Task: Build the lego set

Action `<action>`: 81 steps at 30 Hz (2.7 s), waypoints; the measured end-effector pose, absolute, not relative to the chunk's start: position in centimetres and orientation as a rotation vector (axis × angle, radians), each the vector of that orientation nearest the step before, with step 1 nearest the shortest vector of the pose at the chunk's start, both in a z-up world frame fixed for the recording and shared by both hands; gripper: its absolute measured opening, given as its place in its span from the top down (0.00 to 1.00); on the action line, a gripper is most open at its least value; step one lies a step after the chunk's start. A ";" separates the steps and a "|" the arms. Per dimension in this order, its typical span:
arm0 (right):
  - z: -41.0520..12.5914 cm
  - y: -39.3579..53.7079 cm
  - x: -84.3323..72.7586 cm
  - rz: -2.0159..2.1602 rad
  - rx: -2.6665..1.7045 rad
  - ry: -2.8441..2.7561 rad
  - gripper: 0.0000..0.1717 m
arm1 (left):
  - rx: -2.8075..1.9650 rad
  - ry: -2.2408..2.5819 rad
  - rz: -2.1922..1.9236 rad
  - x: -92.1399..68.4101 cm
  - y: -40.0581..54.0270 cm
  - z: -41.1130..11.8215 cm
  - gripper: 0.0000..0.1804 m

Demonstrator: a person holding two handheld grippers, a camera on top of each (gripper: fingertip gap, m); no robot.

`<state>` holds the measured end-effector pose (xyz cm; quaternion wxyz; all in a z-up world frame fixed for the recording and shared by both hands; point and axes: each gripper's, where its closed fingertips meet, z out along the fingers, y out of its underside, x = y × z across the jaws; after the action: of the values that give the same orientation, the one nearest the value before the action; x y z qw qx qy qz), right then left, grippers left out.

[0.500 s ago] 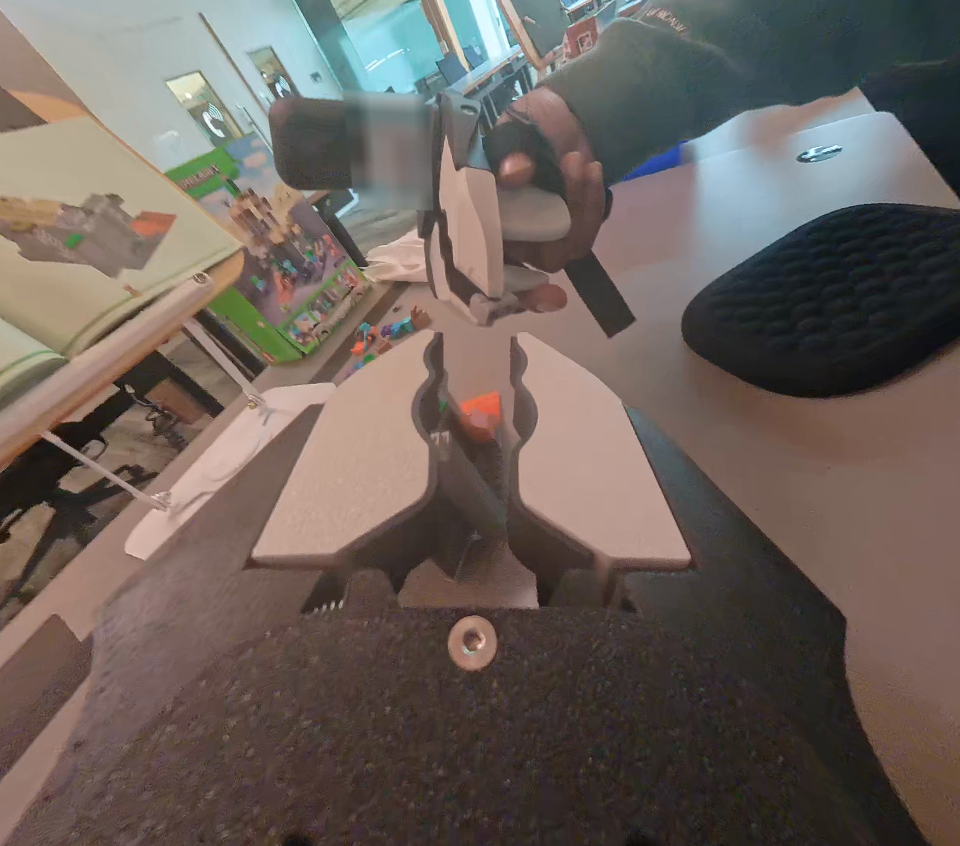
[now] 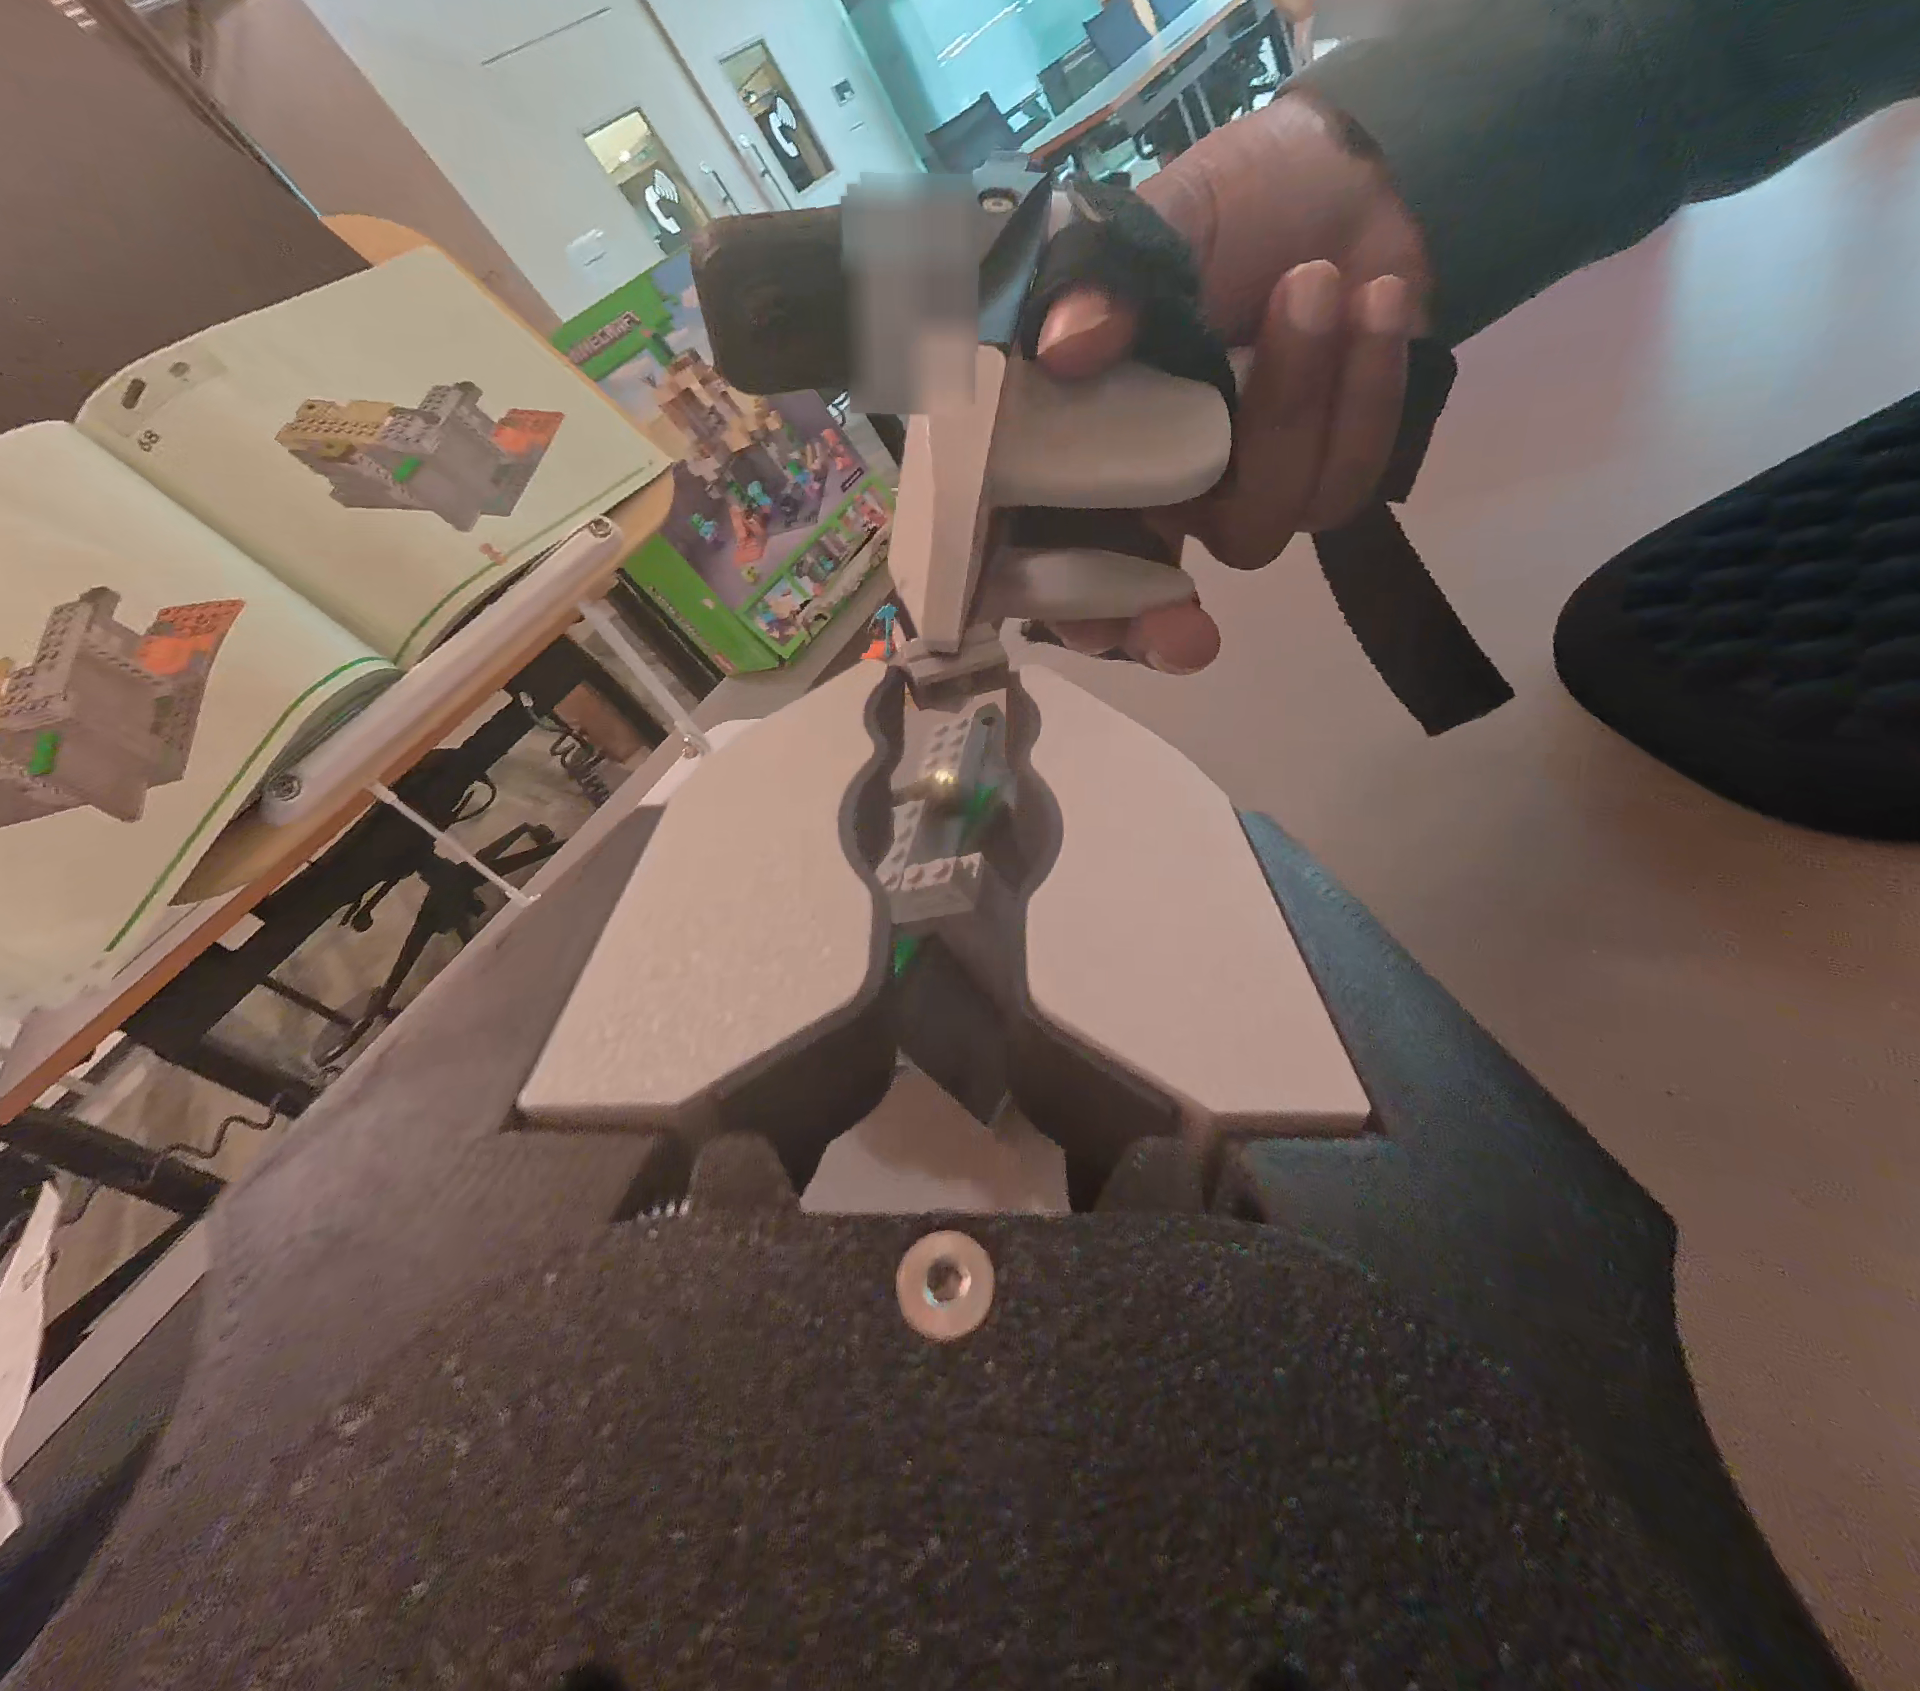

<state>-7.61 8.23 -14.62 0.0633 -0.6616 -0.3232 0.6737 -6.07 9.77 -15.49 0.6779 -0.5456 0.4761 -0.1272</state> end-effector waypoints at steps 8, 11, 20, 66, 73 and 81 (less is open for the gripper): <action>-15.0 8.9 -7.6 2.026 -2.009 -0.861 0.96 | -1.238 1.055 -0.203 -6.5 10.4 -15.8 0.91; -15.2 9.0 -7.6 2.023 -2.011 -0.826 0.96 | -1.246 1.050 -0.207 -6.6 10.6 -16.0 0.91; -14.8 9.1 -5.6 1.527 -1.669 -1.239 0.88 | -1.324 1.009 -0.573 -6.5 9.6 -16.2 0.91; -21.0 5.2 -4.3 0.937 -1.920 -1.997 0.96 | -1.508 1.277 -0.969 -4.1 5.6 -20.2 0.96; -18.2 7.1 -4.6 1.192 -1.854 -1.753 0.92 | -1.506 1.029 -1.311 -5.4 6.7 -17.6 0.96; -17.6 6.9 -5.8 1.195 -1.792 -1.707 0.91 | -1.483 0.980 -1.368 -5.5 7.0 -17.0 0.96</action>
<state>-5.81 6.88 -17.62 0.1954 -0.6395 -0.6092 0.4263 -5.47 6.98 -17.02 0.4343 -0.5956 0.3935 -0.5494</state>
